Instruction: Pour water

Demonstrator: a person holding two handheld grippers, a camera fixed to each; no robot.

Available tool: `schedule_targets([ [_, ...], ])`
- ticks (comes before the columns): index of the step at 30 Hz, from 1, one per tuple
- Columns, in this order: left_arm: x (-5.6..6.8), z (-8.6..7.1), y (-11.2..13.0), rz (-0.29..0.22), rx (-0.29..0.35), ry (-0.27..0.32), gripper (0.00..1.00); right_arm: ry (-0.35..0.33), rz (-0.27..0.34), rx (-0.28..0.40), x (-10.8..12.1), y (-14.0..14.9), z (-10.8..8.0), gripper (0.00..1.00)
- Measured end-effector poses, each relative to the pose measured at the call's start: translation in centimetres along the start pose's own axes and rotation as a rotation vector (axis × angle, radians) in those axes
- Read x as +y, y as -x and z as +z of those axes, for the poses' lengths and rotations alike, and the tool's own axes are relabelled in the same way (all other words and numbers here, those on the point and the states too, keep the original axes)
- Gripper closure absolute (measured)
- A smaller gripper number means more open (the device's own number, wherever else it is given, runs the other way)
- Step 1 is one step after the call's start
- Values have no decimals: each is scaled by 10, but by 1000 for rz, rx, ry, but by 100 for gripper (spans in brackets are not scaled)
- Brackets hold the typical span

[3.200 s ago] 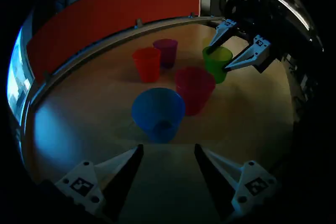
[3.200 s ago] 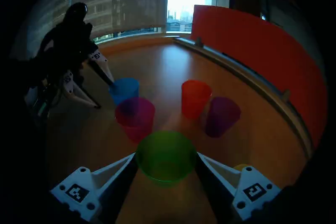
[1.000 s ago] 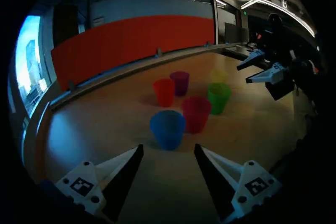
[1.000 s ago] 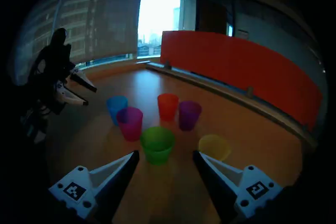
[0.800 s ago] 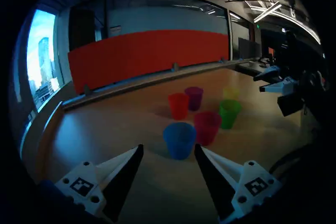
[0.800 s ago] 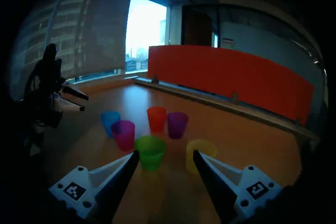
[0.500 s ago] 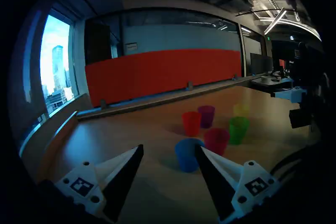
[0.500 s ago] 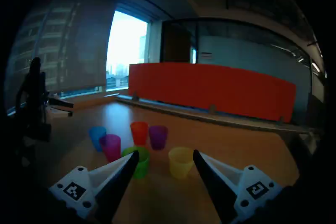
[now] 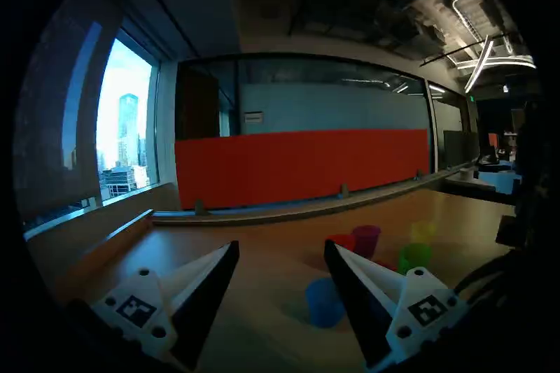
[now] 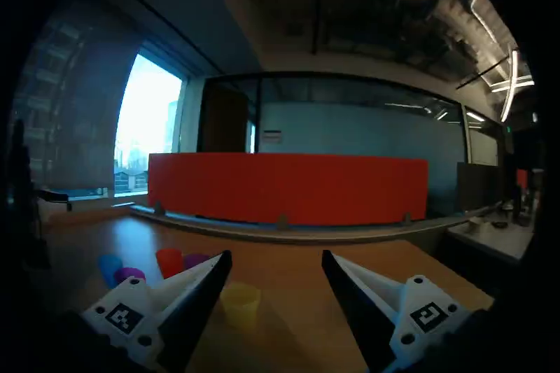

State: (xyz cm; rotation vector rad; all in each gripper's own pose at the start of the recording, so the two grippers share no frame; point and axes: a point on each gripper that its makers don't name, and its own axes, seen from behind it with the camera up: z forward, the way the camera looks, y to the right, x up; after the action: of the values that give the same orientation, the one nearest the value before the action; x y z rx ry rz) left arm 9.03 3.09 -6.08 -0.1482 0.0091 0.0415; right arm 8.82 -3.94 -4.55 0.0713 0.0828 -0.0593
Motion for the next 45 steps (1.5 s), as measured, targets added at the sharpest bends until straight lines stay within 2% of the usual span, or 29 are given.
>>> schedule_targets([
  [6, -6, 0, 2, -12, 19, -66, 10, 100, 24, 35, 21, 3, -8, 1],
  [11, -2, 5, 13, -23, 11, -72, 10, 141, 63, 48, 33, 3, -13, 1],
  [20, -7, 10, 6, -13, 60, -130, 10, 156, 120, 36, 43, 4, -14, 1],
  [26, -7, 14, 7, -13, 78, -160, 10, 165, 99, 29, 47, 0, -11, 1],
  [33, -4, 18, 17, -10, 93, -149, 10, 194, 76, 11, 55, -2, -11, 1],
  [39, -14, 24, 32, -10, 94, -156, 10, 216, 84, 0, 55, 1, -12, 1],
  [45, -23, 29, 45, -31, 107, -168, 10, 210, 90, -12, 47, 3, -12, 1],
])
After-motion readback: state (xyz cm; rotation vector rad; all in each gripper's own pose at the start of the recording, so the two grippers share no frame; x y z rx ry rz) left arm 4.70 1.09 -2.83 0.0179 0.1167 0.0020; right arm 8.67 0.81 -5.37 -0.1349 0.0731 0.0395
